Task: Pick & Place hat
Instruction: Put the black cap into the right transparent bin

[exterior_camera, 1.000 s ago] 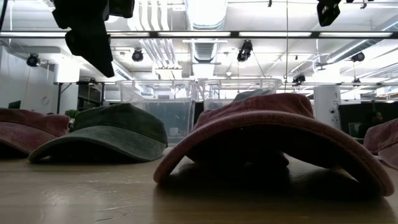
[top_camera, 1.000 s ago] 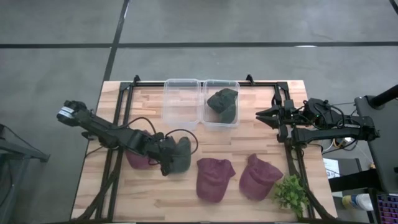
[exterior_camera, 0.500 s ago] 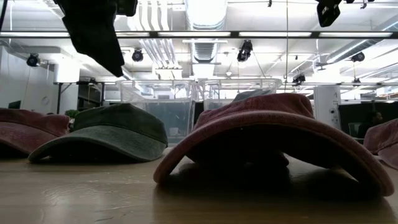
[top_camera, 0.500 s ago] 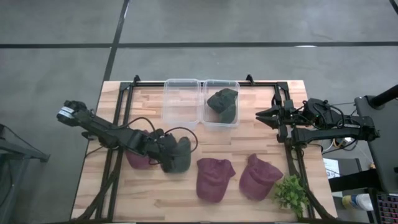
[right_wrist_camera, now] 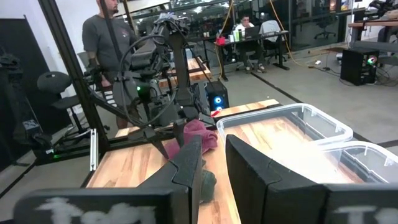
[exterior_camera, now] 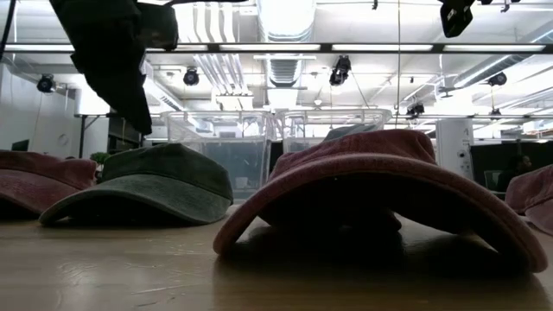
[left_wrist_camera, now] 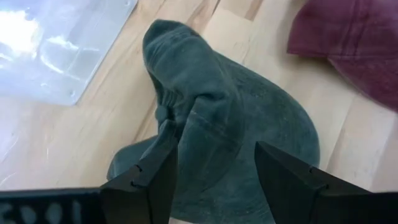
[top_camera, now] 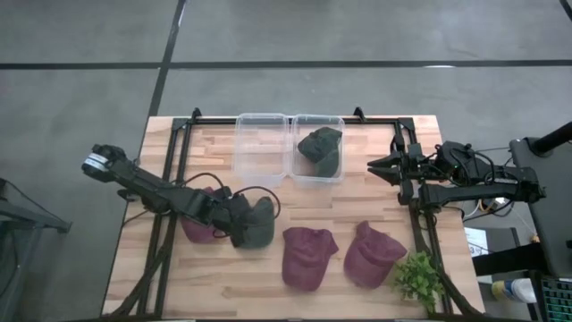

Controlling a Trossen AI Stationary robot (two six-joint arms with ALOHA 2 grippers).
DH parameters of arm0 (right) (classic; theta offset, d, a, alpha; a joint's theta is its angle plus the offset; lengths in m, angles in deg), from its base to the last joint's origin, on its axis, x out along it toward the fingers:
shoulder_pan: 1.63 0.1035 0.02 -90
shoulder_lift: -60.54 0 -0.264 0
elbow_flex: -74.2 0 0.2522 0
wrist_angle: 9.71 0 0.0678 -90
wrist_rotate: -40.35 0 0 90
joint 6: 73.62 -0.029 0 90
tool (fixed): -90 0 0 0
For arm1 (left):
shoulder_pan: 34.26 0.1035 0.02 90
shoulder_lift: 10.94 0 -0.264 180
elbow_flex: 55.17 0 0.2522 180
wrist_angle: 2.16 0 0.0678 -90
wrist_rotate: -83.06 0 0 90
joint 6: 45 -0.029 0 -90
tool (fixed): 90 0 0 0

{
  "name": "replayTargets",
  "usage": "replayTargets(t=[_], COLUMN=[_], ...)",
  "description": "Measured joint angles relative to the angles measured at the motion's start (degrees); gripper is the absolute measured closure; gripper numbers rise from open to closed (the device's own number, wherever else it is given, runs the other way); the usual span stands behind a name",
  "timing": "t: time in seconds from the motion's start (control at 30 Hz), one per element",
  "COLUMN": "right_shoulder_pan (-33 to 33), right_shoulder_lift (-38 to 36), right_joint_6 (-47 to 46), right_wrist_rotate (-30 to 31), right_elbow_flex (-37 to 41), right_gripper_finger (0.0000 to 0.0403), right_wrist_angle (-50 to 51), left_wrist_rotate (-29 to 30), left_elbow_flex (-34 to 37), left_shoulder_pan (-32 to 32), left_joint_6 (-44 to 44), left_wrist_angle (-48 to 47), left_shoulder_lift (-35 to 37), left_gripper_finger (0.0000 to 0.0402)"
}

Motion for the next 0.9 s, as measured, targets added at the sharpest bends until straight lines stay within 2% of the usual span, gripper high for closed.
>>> replayTargets(t=[0.4, 0.63, 0.9], right_shoulder_pan=[-0.01, 0.01, -0.01], right_shoulder_lift=[0.0, 0.0, 0.0], right_joint_6=[0.09, -0.02, -0.07], right_wrist_rotate=[0.0, 0.0, 0.02], right_elbow_flex=[0.0, 0.0, -0.02], right_gripper_finger=[0.0335, 0.0335, 0.0335], right_wrist_angle=[0.0, 0.0, 0.02], left_wrist_rotate=[1.49, 1.54, 0.61], left_elbow_flex=[1.23, 5.3, 9.63], left_shoulder_pan=[0.07, 0.36, 0.42], left_joint_6=[-1.18, -2.81, -2.75], left_wrist_angle=[0.61, 7.65, 11.28], left_shoulder_lift=[0.0, -0.04, -0.13], left_gripper_finger=[0.0195, 0.0195, 0.0195])
